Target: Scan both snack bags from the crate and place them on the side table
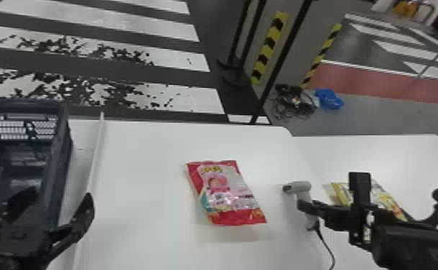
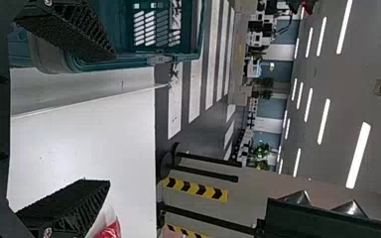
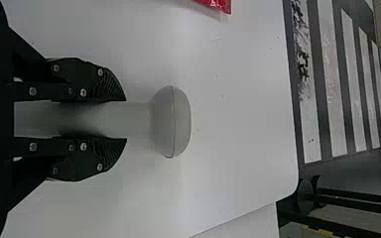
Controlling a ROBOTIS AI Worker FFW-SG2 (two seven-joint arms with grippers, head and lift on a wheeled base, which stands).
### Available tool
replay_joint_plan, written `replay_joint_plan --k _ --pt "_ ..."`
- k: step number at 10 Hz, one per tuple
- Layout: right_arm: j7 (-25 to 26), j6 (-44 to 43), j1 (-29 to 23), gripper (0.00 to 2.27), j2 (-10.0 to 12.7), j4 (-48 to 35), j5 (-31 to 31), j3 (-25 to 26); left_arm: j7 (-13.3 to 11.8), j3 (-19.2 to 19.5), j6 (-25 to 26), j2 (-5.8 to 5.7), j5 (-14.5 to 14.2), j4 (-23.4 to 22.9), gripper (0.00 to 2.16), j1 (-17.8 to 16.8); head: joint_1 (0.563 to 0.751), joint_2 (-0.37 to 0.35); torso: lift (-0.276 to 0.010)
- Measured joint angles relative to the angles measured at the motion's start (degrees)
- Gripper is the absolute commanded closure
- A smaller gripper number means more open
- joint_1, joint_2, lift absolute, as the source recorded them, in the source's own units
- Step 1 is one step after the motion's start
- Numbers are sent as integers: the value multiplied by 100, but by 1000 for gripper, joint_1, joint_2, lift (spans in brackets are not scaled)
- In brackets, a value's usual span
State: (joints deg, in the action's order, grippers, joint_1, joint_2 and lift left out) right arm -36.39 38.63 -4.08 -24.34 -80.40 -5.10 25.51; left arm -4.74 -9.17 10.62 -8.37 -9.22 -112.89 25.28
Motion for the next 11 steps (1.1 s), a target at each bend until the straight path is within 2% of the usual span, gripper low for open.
replay_joint_plan --k 3,5,7,11 --pt "0 745 -344 2256 212 -1130 -67 181 -1 11 -8 2 7 -28 70 10 695 -350 -95" --pt "-5 1546 -605 2256 376 -1972 -98 283 0 12 -9 2 8 -44 70 9 695 -350 -95" --pt "-9 2058 -933 2256 554 -2761 -155 291 0 10 -10 2 8 -48 70 1 695 -350 -95" --pt "-17 3185 -1264 2256 782 -4015 -312 223 0 4 -9 -6 8 -66 70 -2 695 -350 -95"
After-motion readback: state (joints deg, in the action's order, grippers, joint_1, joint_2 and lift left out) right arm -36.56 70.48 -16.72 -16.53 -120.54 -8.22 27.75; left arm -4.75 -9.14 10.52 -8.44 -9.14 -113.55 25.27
